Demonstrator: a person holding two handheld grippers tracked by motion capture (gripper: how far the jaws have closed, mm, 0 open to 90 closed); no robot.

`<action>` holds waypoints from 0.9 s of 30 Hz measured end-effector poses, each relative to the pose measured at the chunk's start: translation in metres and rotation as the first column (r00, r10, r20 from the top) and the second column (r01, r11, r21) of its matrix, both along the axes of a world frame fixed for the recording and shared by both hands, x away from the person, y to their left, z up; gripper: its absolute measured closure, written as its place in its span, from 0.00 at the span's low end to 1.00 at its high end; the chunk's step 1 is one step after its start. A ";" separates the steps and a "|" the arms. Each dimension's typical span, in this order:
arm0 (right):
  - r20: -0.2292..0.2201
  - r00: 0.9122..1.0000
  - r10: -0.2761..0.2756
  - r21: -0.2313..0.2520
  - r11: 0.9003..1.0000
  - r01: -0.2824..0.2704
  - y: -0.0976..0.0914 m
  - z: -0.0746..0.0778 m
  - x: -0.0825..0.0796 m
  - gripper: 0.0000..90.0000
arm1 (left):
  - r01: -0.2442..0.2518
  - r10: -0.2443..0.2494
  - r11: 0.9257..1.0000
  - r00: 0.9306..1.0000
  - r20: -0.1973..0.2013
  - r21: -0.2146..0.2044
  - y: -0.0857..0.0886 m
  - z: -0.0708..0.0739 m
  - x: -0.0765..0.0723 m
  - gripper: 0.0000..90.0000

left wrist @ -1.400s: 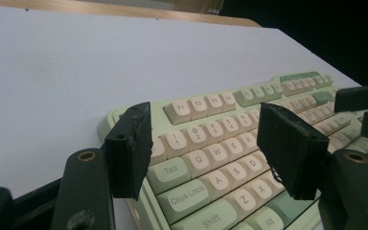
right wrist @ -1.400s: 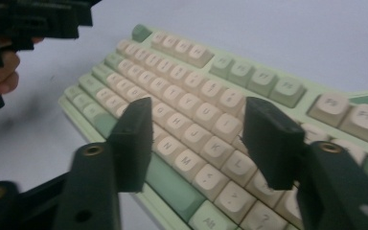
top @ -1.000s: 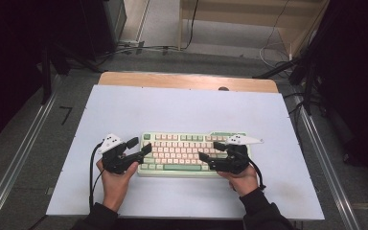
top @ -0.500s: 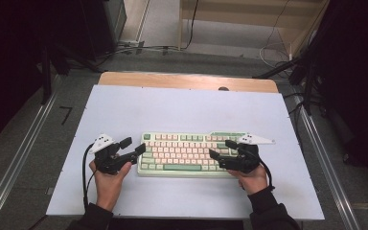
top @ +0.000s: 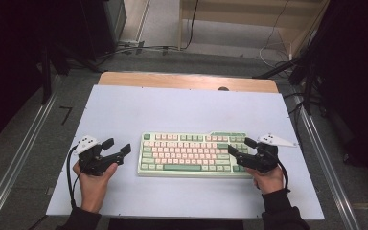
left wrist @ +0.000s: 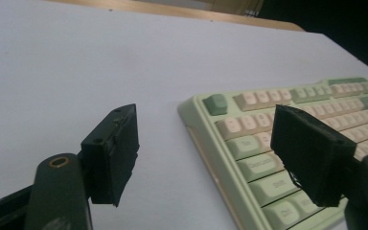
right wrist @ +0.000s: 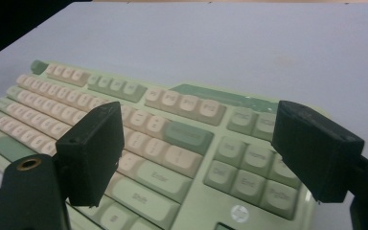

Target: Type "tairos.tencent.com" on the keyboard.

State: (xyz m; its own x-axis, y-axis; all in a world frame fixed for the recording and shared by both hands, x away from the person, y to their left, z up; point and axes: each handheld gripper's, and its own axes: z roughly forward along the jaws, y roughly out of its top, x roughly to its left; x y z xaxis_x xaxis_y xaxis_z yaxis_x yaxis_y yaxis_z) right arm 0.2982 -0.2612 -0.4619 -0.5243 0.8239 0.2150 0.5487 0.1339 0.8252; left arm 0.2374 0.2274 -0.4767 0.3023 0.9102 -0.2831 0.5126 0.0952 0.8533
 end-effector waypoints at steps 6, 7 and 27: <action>0.000 0.999 -0.052 0.007 0.999 0.052 -0.018 0.000 -0.001 0.19 | -0.047 0.047 0.999 0.999 -0.024 0.013 0.016 -0.003 -0.002 0.27; 0.001 0.998 -0.059 0.005 0.998 0.059 -0.020 -0.001 -0.002 0.19 | -0.054 0.054 0.998 0.998 -0.023 0.023 0.019 -0.003 -0.002 0.27; 0.003 0.974 -0.225 -0.030 0.974 0.225 -0.076 -0.008 -0.005 0.19 | -0.152 0.154 0.985 0.988 -0.025 0.080 0.031 -0.007 0.003 0.27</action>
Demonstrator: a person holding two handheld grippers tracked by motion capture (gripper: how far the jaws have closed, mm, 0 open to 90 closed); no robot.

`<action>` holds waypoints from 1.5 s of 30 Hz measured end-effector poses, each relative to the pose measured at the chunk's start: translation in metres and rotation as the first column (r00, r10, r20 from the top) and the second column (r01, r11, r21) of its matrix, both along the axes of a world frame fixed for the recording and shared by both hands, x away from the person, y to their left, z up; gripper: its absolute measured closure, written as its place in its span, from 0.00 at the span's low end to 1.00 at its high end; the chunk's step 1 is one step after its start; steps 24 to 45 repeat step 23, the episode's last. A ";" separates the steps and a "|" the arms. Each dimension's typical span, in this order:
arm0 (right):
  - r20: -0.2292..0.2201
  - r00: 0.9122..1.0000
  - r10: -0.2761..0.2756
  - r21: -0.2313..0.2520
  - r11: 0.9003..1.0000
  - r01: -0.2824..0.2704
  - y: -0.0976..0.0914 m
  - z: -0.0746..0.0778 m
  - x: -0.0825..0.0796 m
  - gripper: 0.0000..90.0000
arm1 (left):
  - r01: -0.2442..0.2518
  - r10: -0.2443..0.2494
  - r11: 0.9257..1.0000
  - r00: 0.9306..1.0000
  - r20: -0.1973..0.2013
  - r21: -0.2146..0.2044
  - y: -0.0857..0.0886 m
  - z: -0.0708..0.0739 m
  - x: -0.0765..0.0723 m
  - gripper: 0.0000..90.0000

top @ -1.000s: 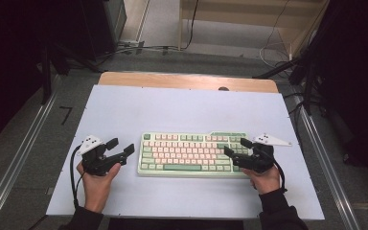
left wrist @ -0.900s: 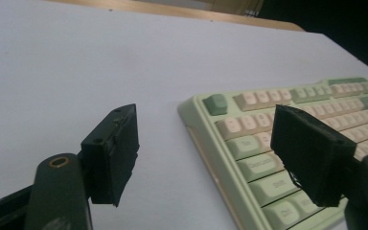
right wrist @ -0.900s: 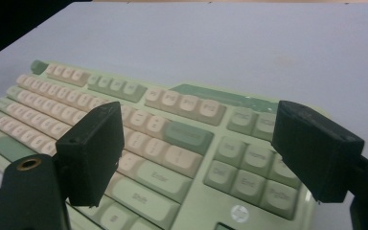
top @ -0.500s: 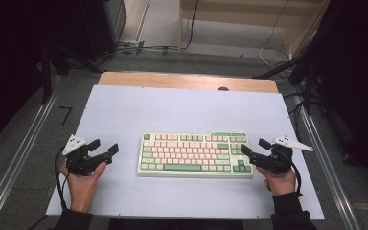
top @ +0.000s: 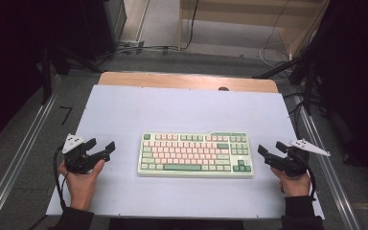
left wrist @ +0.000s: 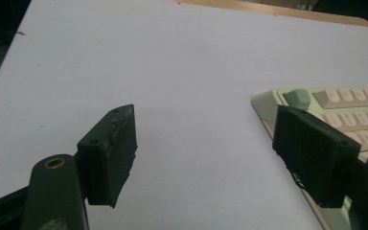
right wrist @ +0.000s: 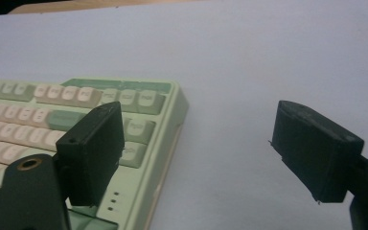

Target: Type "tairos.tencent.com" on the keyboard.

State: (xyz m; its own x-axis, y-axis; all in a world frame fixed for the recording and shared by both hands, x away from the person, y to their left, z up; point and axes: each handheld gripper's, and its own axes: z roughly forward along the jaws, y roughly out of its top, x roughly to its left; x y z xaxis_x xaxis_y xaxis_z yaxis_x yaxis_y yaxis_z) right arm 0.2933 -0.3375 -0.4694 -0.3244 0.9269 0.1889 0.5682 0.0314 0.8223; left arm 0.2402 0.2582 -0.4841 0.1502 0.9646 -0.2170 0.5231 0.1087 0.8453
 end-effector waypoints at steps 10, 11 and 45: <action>-0.014 0.998 -0.055 -0.029 0.998 0.054 -0.010 -0.007 0.005 0.19 | -0.051 0.051 0.998 0.999 -0.013 0.027 0.001 -0.003 0.005 0.27; -0.018 0.998 -0.059 -0.030 0.998 0.059 -0.010 -0.007 0.005 0.19 | -0.050 0.051 0.998 0.999 -0.019 0.030 0.000 -0.003 0.005 0.27; -0.033 0.998 -0.056 -0.035 0.998 0.055 -0.008 -0.010 0.005 0.19 | -0.055 0.055 0.998 0.998 0.001 0.028 -0.003 0.000 0.002 0.28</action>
